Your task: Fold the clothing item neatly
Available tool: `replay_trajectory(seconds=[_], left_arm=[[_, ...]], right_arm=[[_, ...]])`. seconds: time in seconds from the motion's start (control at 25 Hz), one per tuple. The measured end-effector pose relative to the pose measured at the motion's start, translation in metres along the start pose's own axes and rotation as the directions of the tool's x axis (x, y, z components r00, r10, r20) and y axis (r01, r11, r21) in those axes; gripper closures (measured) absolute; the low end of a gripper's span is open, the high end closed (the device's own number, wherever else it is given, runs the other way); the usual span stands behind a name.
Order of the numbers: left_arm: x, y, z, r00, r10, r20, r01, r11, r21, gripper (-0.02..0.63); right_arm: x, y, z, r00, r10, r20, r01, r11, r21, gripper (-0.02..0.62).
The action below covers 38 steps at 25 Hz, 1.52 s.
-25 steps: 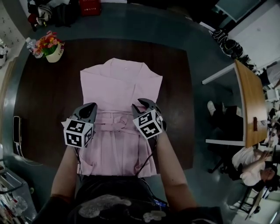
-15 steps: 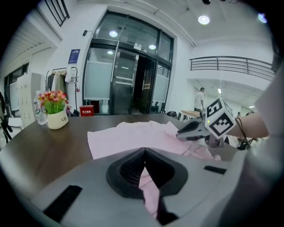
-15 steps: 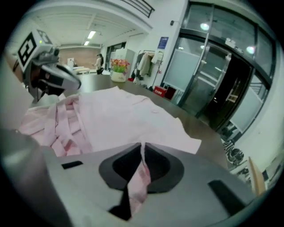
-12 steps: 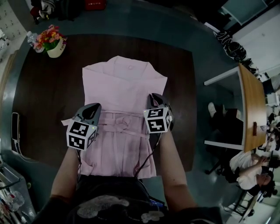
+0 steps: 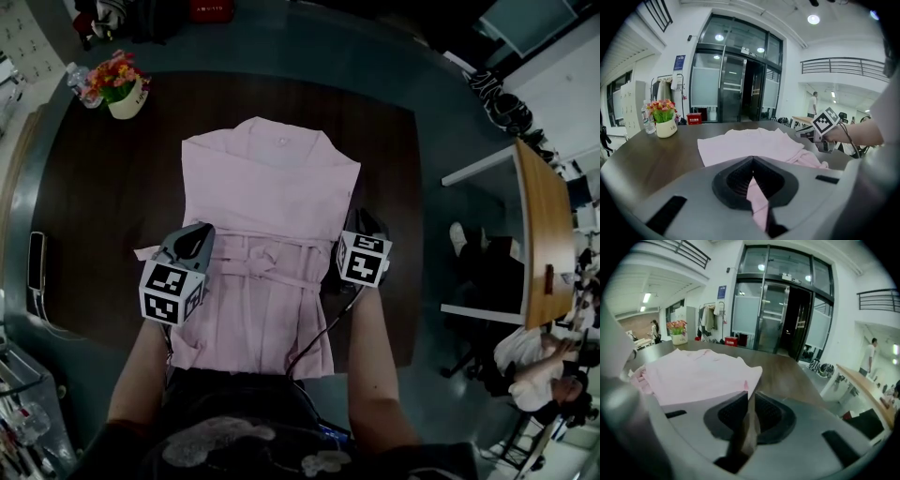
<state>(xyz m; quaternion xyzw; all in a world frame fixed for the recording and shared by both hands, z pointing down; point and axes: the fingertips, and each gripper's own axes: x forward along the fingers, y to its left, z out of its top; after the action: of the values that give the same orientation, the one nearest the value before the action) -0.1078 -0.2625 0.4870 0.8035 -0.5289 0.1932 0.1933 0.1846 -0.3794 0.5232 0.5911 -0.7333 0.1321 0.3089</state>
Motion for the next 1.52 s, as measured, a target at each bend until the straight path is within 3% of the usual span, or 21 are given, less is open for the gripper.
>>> replay_trajectory(seconds=[0.12, 0.24, 0.44, 0.56, 0.68, 0.84, 1.08, 1.2, 1.32, 1.4, 1.52], left_arm=[[-0.013, -0.008, 0.001, 0.999, 0.012, 0.030, -0.011, 1.000, -0.011, 0.595], [-0.032, -0.013, -0.001, 0.997, 0.030, 0.075, -0.028, 0.999, -0.031, 0.597], [-0.052, -0.035, -0.032, 0.996, 0.011, 0.088, -0.006, 0.998, -0.059, 0.595], [-0.072, -0.053, -0.041, 0.991, -0.012, 0.134, 0.017, 0.999, -0.040, 0.597], [-0.104, -0.067, -0.053, 0.983, -0.036, 0.179, 0.040, 0.999, -0.018, 0.595], [-0.164, -0.073, -0.084, 0.975, -0.070, 0.210, 0.065, 0.997, 0.030, 0.597], [-0.254, -0.075, -0.160, 0.970, -0.052, 0.237, 0.038, 0.997, 0.065, 0.595], [-0.282, -0.076, -0.208, 0.973, -0.009, 0.231, 0.000, 0.999, 0.040, 0.595], [-0.297, -0.072, -0.256, 0.979, 0.050, 0.199, -0.065, 0.995, 0.074, 0.594], [-0.295, -0.071, -0.281, 0.984, 0.058, 0.169, -0.077, 0.991, 0.112, 0.586], [-0.277, -0.059, -0.316, 0.989, 0.077, 0.130, -0.092, 0.989, 0.117, 0.484]], right_arm=[[-0.011, 0.024, 0.010, 0.994, 0.068, 0.081, -0.064, 0.996, -0.057, 0.561], [-0.032, 0.035, 0.016, 0.978, 0.074, 0.197, -0.067, 0.997, -0.044, 0.561], [-0.100, 0.045, 0.021, 0.906, 0.085, 0.415, -0.124, 0.990, 0.068, 0.563], [-0.142, 0.068, 0.019, 0.861, 0.118, 0.494, -0.156, 0.987, 0.035, 0.563], [-0.182, 0.080, 0.004, 0.849, 0.058, 0.525, -0.087, 0.996, 0.031, 0.563], [-0.241, 0.090, -0.039, 0.844, -0.072, 0.532, 0.007, 0.992, 0.123, 0.563], [-0.330, 0.126, -0.146, 0.874, -0.158, 0.460, 0.069, 0.976, 0.205, 0.563], [-0.365, 0.122, -0.210, 0.904, -0.216, 0.370, 0.129, 0.961, 0.246, 0.563], [-0.382, 0.113, -0.275, 0.936, -0.246, 0.251, 0.181, 0.950, 0.255, 0.563], [-0.380, 0.110, -0.314, 0.955, -0.231, 0.186, 0.182, 0.952, 0.247, 0.563], [-0.347, 0.117, -0.367, 0.986, -0.116, 0.122, 0.078, 0.957, 0.278, 0.549]])
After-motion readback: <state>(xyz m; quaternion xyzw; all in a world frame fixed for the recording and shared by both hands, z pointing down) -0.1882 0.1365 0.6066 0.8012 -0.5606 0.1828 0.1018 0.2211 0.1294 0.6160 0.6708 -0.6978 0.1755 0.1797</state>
